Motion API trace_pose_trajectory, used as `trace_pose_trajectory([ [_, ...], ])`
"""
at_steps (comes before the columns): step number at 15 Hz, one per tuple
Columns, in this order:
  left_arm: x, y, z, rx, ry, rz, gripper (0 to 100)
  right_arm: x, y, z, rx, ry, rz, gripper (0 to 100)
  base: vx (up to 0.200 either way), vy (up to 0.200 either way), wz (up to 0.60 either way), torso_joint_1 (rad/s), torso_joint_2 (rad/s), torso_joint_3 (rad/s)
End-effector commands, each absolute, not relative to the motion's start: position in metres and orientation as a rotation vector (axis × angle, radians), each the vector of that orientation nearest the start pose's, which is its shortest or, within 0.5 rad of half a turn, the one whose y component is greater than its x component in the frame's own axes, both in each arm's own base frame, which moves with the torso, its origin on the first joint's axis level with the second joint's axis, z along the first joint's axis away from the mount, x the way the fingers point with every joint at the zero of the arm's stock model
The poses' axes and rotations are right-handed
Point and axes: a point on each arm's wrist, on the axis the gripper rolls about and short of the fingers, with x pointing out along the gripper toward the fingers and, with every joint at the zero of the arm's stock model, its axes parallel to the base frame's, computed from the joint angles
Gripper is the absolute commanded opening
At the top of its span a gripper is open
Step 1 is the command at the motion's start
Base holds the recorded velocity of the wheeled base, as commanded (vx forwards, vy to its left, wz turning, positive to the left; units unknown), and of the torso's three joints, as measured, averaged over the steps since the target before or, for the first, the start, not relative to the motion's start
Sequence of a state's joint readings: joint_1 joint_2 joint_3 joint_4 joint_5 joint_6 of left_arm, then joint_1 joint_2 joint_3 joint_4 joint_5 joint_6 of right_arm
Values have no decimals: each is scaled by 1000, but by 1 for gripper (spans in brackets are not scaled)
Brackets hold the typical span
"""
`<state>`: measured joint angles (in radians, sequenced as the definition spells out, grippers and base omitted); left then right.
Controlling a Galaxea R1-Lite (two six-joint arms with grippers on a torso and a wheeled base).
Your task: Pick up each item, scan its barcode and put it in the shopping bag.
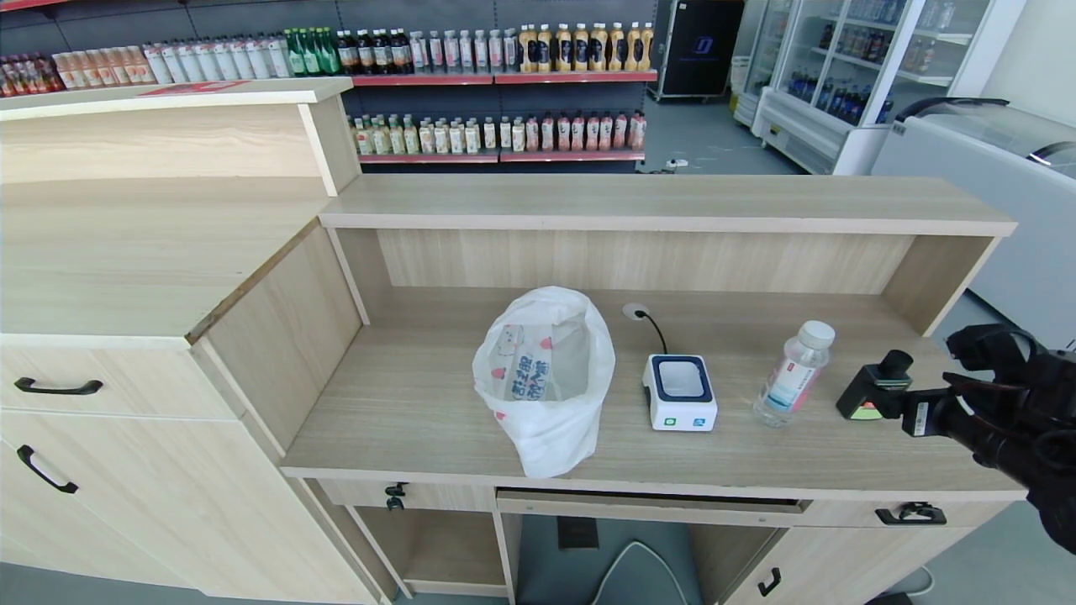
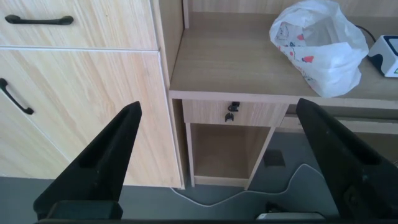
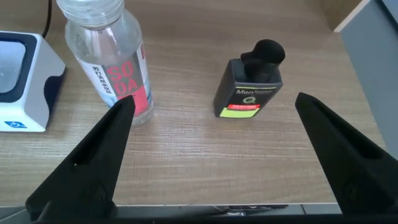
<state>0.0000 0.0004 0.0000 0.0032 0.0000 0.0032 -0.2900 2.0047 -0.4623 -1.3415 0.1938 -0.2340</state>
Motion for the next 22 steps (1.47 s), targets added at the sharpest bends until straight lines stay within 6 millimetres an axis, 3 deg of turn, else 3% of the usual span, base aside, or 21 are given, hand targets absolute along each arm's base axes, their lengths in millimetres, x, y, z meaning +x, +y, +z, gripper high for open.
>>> trace_pose_trajectory([
  [1, -23, 0, 75, 3, 3, 0, 100, 306, -82, 63, -177, 223, -35, 100, 0, 0, 0, 0, 0, 0],
  [8, -23, 0, 75, 3, 3, 0, 100, 344, -68, 51, -217, 149, 73, 100, 0, 0, 0, 0, 0, 0],
  [14, -23, 0, 75, 3, 3, 0, 100, 356, -54, 30, -233, 179, 130, 100, 0, 0, 0, 0, 0, 0],
  [18, -23, 0, 75, 3, 3, 0, 100, 377, -48, 30, -249, 129, 145, 100, 0, 0, 0, 0, 0, 0],
  [22, -23, 0, 75, 3, 3, 0, 100, 382, -41, 20, -247, 145, 191, 100, 0, 0, 0, 0, 0, 0],
])
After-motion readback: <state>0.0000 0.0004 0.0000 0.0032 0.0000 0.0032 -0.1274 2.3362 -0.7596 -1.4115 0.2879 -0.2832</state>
